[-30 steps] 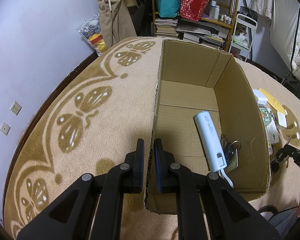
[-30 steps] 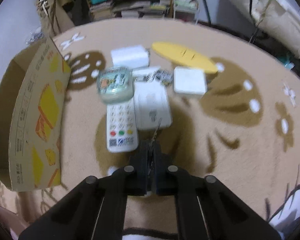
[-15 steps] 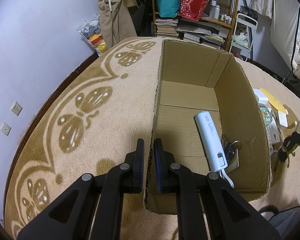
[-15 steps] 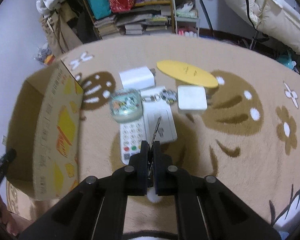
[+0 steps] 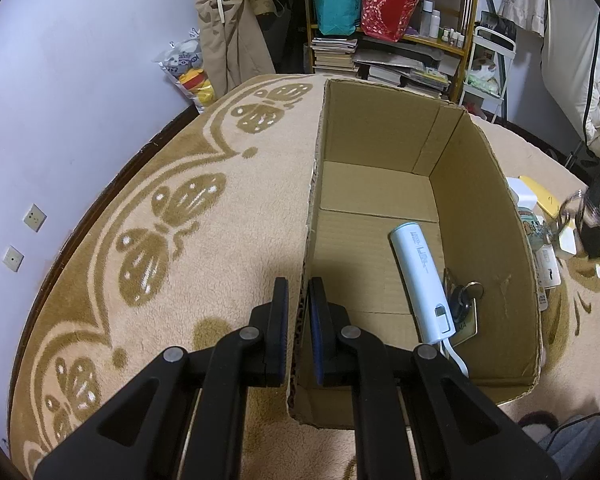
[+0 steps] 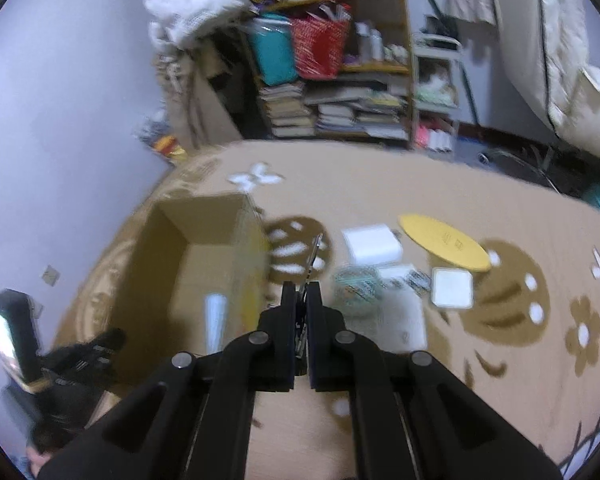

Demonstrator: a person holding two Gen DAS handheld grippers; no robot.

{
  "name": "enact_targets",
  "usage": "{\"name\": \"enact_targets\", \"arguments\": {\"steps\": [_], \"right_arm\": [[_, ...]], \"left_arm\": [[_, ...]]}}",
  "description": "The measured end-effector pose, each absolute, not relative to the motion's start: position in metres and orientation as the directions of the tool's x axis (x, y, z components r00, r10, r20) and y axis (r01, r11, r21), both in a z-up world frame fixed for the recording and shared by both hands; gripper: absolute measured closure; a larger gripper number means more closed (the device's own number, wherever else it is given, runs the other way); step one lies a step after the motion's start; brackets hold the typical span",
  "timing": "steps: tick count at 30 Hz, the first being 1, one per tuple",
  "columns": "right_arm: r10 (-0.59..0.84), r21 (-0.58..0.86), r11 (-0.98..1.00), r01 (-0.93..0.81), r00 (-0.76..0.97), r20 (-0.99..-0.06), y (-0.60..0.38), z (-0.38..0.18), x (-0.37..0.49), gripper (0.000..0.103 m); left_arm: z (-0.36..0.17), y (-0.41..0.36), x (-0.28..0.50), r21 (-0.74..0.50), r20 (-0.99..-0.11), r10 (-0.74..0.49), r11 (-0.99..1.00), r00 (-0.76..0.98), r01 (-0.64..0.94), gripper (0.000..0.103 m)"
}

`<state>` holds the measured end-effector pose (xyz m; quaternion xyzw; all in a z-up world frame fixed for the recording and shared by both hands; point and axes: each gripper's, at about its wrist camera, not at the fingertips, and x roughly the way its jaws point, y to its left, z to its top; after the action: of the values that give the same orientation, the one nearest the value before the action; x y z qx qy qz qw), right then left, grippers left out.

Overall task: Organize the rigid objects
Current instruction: 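Carry the keys into the box and open the right tool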

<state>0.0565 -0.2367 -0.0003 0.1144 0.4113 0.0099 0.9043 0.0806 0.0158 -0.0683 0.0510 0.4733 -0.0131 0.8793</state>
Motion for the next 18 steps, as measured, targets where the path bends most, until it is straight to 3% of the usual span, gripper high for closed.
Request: {"name": "enact_targets", "arguments": {"steps": [10, 18], "right_arm": [[0.22, 0.207, 0.973, -0.104, 0.699, -0.68, -0.179, 0.036, 0.081, 0.097], [0.245, 0.203, 0.969, -0.141, 0.654, -0.715, -0.159, 0.016, 0.095, 0.097]], "left_arm": [[-0.068, 0.016, 0.081, 0.076, -0.834, 0.024, 0.994, 0.552, 0.072, 0.093], [-0.068, 0.016, 0.08, 0.074, -0.833, 0.022, 0.995, 0.552, 0.071, 0.093]]}}
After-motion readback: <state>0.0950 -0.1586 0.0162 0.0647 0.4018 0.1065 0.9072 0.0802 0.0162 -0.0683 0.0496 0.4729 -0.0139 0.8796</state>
